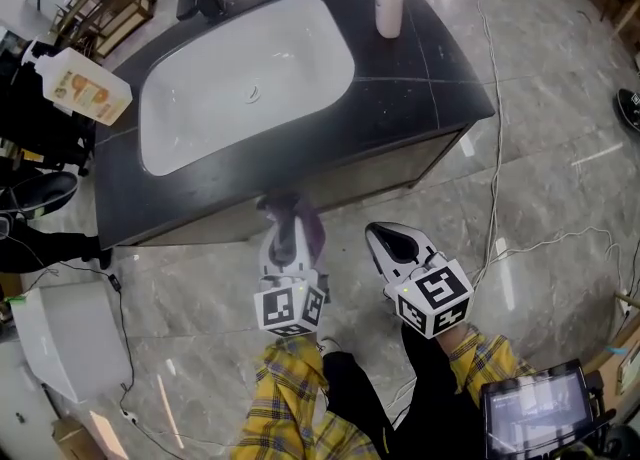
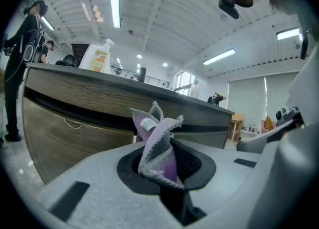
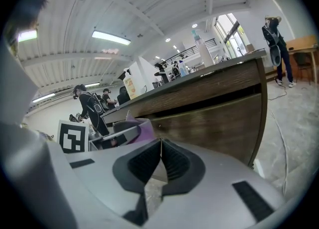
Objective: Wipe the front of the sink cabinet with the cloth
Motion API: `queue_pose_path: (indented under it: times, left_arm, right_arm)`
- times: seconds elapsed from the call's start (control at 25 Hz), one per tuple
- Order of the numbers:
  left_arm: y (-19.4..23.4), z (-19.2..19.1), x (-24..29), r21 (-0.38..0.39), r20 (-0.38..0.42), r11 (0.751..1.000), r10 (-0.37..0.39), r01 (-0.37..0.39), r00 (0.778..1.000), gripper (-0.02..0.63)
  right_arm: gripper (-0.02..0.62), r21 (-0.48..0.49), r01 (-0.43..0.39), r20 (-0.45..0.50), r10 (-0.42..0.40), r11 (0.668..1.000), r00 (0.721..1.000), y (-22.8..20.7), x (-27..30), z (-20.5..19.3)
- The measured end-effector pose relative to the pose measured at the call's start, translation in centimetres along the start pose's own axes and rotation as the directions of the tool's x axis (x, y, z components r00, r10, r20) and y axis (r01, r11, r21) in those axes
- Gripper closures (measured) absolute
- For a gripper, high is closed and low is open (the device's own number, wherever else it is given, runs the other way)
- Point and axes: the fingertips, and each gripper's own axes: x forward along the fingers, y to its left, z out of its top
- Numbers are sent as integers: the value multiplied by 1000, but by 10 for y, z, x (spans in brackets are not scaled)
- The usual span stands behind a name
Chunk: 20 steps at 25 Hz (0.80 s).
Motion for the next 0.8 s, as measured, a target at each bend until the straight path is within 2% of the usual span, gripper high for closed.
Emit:
queue_pose_path:
  times: [0.44,0.8]
  left_arm:
    - [-26,-11,30,4,-1,1000,13,-13,1000,557]
    - [-96,-27,56,43,-30,995,-85,86,996,556]
  right_arm:
    - [589,9,7,-19,-7,1000,1000,-44,-16,-2]
    - [589,18,45,-13,-44,999,999,-89,-40,-3]
